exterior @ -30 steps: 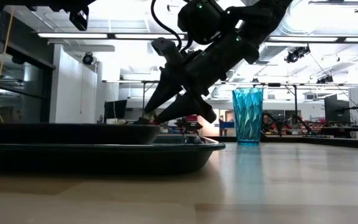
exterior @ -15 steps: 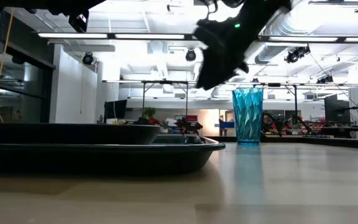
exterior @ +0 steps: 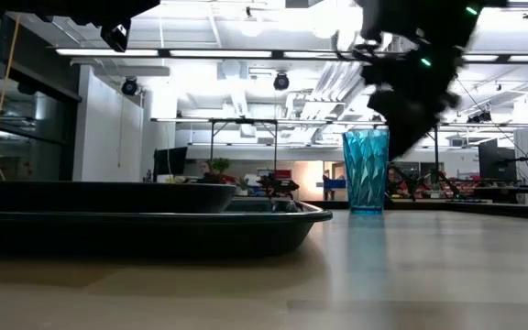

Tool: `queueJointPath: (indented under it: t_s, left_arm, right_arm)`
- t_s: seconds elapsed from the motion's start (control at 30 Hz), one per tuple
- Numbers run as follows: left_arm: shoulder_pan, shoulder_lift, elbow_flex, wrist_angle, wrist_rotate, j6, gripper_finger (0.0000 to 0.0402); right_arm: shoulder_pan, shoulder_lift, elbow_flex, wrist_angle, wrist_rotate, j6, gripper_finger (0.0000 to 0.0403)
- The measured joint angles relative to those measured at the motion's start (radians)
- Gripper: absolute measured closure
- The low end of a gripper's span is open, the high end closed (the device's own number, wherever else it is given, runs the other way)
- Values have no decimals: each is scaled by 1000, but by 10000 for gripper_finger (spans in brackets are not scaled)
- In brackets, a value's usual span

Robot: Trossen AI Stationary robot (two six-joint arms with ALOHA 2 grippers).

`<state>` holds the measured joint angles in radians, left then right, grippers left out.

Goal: Pick and place plate/cup/fork/spoon on tray
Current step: Put the cup on the top left of the tray

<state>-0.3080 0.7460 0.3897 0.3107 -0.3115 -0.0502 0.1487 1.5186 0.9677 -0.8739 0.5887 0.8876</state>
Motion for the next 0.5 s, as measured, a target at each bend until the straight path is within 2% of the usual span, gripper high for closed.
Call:
queueJointPath:
  t_s: [0.13,0.27,0.37,0.5]
  left_arm:
    - [0,0,0,0,0,0,401]
    - [0,0,0,1,-1,2,402]
    - [0,0,0,1,-16,2,402]
    - [0,0,0,1,-17,0,401]
  right_arm:
    - [18,-121,-210,189,-76,115,266]
    - [9,-256,-336,436,-114,107,266]
    - [-38,-357,-334,523,-110,-22,266]
    - [-127,-453,-220,529,-92,-257,266]
